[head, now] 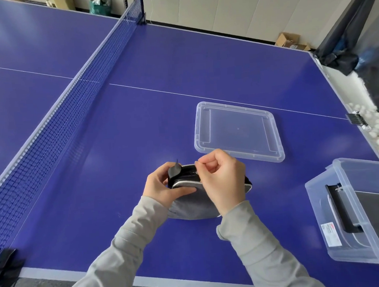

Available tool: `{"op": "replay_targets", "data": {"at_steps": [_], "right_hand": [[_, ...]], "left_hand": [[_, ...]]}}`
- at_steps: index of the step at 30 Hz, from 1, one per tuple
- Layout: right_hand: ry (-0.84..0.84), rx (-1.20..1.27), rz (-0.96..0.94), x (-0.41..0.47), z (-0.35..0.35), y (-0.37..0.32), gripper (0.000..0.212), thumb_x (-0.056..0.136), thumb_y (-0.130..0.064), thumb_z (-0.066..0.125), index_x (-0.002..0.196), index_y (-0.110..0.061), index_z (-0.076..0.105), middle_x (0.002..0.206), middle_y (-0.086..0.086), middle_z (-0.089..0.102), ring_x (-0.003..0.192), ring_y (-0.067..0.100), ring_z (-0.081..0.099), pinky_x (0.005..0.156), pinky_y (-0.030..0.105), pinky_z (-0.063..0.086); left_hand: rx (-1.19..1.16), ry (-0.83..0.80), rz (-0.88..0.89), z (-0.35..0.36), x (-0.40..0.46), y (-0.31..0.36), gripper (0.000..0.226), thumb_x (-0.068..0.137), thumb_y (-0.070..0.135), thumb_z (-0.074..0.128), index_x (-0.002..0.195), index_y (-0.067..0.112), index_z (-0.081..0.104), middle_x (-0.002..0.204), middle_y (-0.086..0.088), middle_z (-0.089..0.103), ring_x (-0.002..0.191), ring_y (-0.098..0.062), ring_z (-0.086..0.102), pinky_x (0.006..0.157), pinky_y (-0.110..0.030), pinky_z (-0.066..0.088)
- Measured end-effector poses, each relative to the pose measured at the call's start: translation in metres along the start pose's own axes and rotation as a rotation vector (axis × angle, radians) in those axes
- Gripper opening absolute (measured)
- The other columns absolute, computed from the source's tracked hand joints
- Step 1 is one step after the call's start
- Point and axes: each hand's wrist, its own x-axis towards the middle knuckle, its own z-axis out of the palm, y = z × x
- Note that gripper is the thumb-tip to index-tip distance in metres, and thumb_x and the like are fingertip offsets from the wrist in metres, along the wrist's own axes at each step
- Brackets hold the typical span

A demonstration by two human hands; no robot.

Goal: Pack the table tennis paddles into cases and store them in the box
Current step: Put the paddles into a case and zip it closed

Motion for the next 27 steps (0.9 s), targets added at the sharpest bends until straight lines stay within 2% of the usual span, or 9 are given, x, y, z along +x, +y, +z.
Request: {"op": "replay_targets", "data": {"at_steps": [3, 6, 10, 14, 18, 22, 25, 27], "right_hand": [[-0.024, -0.061, -0.106, -0.001, 0.013, -0.009, 0.011, 0.074, -0.007, 0.069, 0.067, -0.013, 0.063, 0.059, -0.004, 0.066, 0.058, 0.013, 0.061, 0.063, 0.026, 0.047], [-0.032, -0.142, -0.178, 0.001, 0.021, -0.012, 0.009, 0.071, -0.005, 0.067, 0.069, -0.012, 0.063, 0.061, -0.001, 0.066, 0.059, 0.021, 0.062, 0.06, 0.03, 0.048], [-0.039, -0.211, -0.278, -0.001, 0.035, -0.016, 0.005, 0.069, -0.006, 0.064, 0.069, -0.011, 0.063, 0.061, 0.0, 0.066, 0.057, 0.025, 0.061, 0.055, 0.033, 0.05], [-0.11, -0.258, -0.292, -0.009, 0.049, -0.018, 0.004, 0.074, -0.009, 0.066, 0.073, -0.012, 0.064, 0.066, 0.002, 0.068, 0.061, 0.027, 0.063, 0.057, 0.04, 0.052], [-0.14, -0.294, -0.283, -0.009, 0.045, -0.014, 0.002, 0.076, -0.017, 0.067, 0.075, -0.016, 0.065, 0.069, -0.002, 0.07, 0.065, 0.026, 0.064, 0.059, 0.039, 0.051], [-0.155, -0.319, -0.312, -0.005, 0.036, -0.009, 0.003, 0.078, -0.022, 0.068, 0.079, -0.02, 0.066, 0.071, -0.005, 0.071, 0.067, 0.021, 0.065, 0.059, 0.035, 0.051], [-0.113, -0.353, -0.385, -0.004, 0.032, -0.008, 0.006, 0.076, -0.024, 0.07, 0.08, -0.022, 0.066, 0.069, -0.007, 0.067, 0.069, 0.016, 0.063, 0.056, 0.029, 0.048], [-0.04, -0.276, -0.362, -0.001, 0.024, -0.003, 0.012, 0.075, -0.028, 0.07, 0.085, -0.024, 0.067, 0.072, -0.01, 0.065, 0.07, 0.008, 0.058, 0.06, 0.024, 0.045]], "left_hand": [[-0.017, -0.009, 0.004, 0.006, -0.001, 0.002, 0.039, 0.048, 0.008, 0.079, 0.081, 0.022, 0.063, 0.069, 0.017, 0.066, 0.068, 0.004, 0.061, 0.065, -0.008, 0.045], [-0.024, -0.004, -0.002, 0.003, 0.002, 0.001, 0.041, 0.057, -0.01, 0.079, 0.08, 0.02, 0.062, 0.065, 0.017, 0.064, 0.064, 0.004, 0.058, 0.062, -0.008, 0.043], [-0.003, 0.007, -0.032, 0.001, 0.006, -0.002, 0.035, 0.069, -0.021, 0.064, 0.073, 0.013, 0.056, 0.051, 0.017, 0.056, 0.05, 0.003, 0.049, 0.053, -0.007, 0.039], [-0.017, 0.039, -0.115, 0.001, 0.008, -0.009, 0.032, 0.078, -0.018, 0.055, 0.066, 0.011, 0.048, 0.038, 0.017, 0.05, 0.037, 0.003, 0.044, 0.042, -0.007, 0.035], [-0.054, 0.001, -0.108, -0.008, 0.002, -0.019, 0.038, 0.07, -0.021, 0.062, 0.071, 0.018, 0.057, 0.047, 0.018, 0.056, 0.047, 0.005, 0.049, 0.051, -0.007, 0.038], [-0.064, -0.056, -0.114, -0.014, 0.001, -0.025, 0.042, 0.063, -0.012, 0.075, 0.087, 0.02, 0.065, 0.069, 0.017, 0.069, 0.069, 0.004, 0.062, 0.067, -0.01, 0.046], [-0.066, -0.056, -0.113, -0.015, 0.004, -0.025, 0.045, 0.062, -0.009, 0.078, 0.091, 0.023, 0.065, 0.076, 0.017, 0.072, 0.076, 0.004, 0.065, 0.071, -0.011, 0.048], [-0.095, -0.058, -0.123, -0.015, 0.006, -0.023, 0.045, 0.062, -0.009, 0.079, 0.091, 0.022, 0.066, 0.077, 0.016, 0.073, 0.078, 0.002, 0.066, 0.071, -0.012, 0.049]]}}
